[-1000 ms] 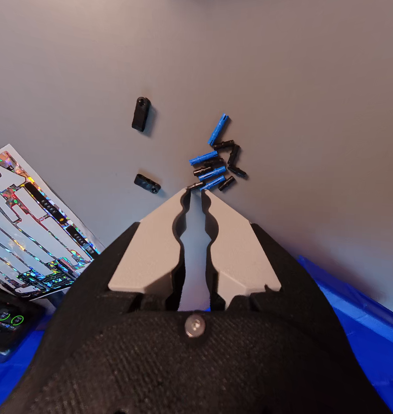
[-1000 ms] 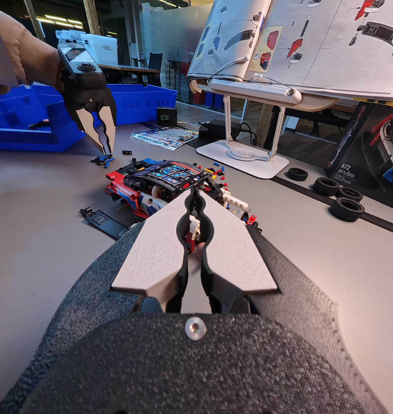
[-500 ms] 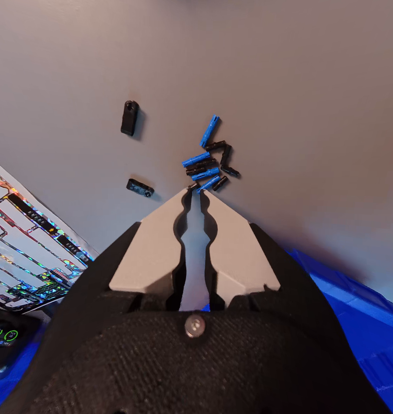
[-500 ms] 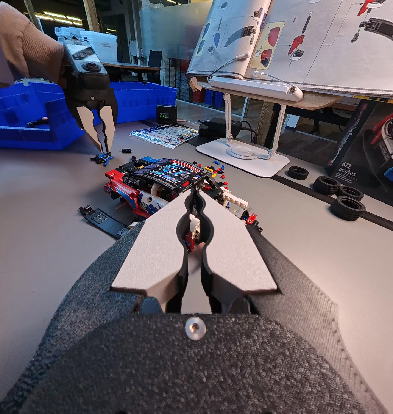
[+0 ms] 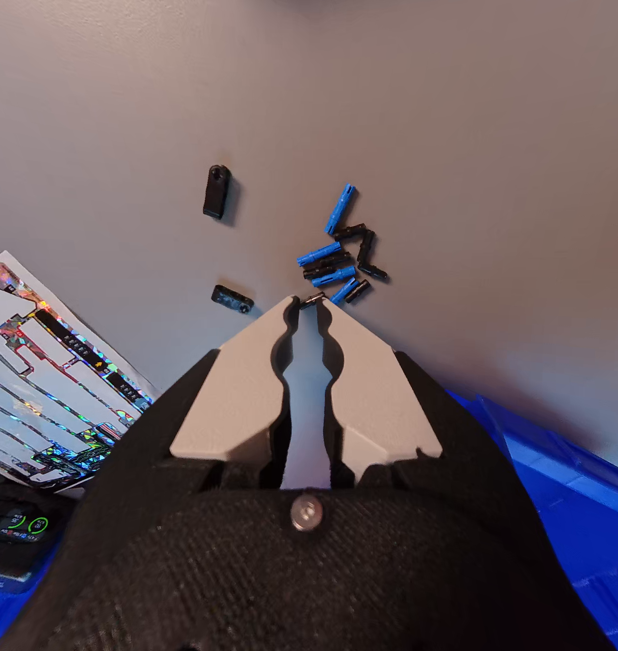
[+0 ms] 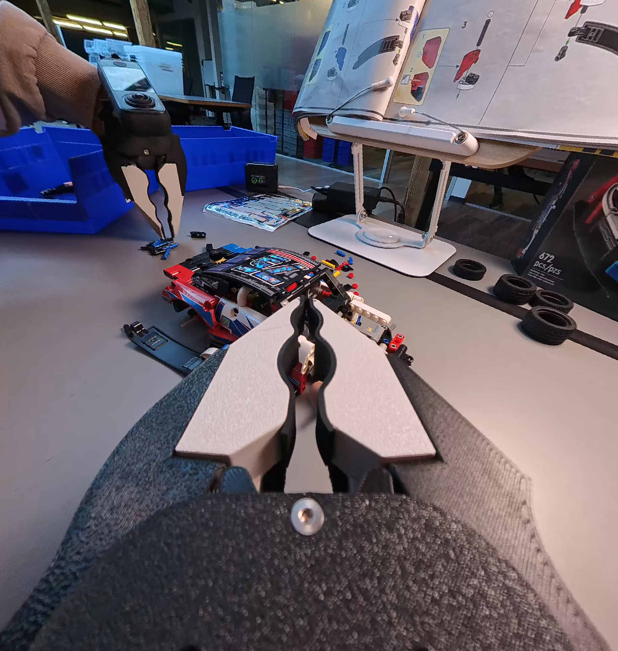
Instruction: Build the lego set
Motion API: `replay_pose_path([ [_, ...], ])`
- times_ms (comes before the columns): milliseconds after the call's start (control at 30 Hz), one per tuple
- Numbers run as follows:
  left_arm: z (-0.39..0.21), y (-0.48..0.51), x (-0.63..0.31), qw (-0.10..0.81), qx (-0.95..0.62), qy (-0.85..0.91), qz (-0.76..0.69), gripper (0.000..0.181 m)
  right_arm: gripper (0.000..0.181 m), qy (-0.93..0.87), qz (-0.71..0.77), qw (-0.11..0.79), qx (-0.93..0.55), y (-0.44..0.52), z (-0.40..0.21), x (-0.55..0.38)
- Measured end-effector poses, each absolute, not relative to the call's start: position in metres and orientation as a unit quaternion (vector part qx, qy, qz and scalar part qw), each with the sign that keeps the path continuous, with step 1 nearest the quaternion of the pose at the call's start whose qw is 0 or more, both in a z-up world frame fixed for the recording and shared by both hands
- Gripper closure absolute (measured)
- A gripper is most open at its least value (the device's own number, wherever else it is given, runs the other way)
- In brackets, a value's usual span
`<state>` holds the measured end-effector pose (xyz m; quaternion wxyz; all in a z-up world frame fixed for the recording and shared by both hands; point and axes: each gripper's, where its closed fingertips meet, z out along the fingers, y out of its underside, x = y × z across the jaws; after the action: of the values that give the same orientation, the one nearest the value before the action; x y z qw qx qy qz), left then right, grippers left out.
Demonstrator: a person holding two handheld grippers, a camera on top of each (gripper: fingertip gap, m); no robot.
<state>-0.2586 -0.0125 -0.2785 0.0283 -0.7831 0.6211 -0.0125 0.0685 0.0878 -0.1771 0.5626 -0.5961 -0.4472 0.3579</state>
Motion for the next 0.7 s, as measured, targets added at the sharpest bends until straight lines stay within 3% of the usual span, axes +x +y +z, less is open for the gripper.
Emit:
replay_pose_path([
  [700, -0.2829, -0.0192, -0.2621, 0.026, -0.786, 0.618, -0.009, 0.173, 0.181, -0.448, 0.355, 0.562, -0.597, 0.0879, -0.1784, 0.0679],
])
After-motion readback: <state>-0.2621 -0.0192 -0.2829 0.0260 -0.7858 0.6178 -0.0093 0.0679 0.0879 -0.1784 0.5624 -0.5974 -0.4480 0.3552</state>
